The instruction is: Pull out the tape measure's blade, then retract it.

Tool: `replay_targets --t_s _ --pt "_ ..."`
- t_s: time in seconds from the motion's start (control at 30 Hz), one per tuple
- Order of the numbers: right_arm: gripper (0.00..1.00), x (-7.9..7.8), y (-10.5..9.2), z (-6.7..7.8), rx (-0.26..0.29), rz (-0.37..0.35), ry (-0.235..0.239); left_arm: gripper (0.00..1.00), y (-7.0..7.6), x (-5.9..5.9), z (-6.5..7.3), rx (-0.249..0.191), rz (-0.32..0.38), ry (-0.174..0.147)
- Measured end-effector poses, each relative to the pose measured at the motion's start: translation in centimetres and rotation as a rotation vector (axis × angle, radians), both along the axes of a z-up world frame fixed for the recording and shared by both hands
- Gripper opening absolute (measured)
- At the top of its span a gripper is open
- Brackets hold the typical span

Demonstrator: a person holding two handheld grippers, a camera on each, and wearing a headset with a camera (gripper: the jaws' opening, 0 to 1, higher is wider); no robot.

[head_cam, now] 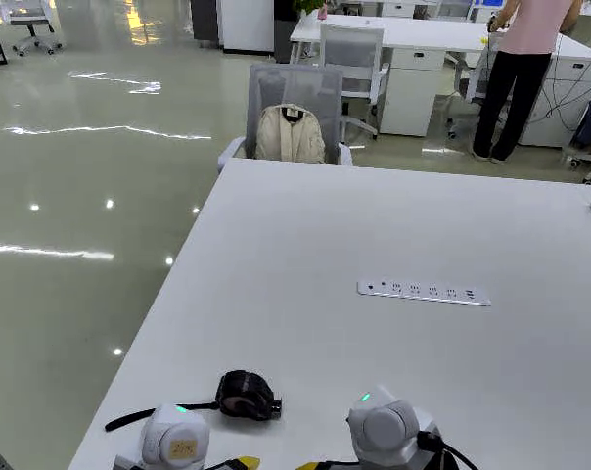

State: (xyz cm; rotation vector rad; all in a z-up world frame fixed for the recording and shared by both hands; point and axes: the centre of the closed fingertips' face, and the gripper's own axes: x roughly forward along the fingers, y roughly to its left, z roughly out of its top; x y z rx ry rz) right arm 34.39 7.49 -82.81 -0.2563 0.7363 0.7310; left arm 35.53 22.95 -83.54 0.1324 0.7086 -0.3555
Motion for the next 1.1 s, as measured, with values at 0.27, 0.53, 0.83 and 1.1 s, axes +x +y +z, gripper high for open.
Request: replay_targets --t_s 0.27,0.53,0.83,1.1 --pt "0.66 -0.5 0.1 1.0 0.005 -0.026 -0.018 0.84 1.3 -1.0 0.9 -0.012 -0.014 -0.015" --pt "0.69 -1.2 -0.2 2.0 0.011 -0.047 -0.032 0.88 2.0 -2.2 1.4 -0.016 -0.037 -0.018" --pt "0.75 -2.3 -1.6 3.1 0.021 -0.095 -0.036 0.93 1.3 -2.8 2.3 -0.032 -0.062 -0.03" --pt "0.79 -3.9 -3.2 3.1 0.015 -0.136 -0.014 0.94 0.6 -3.2 2.5 -0.046 -0.066 -0.037"
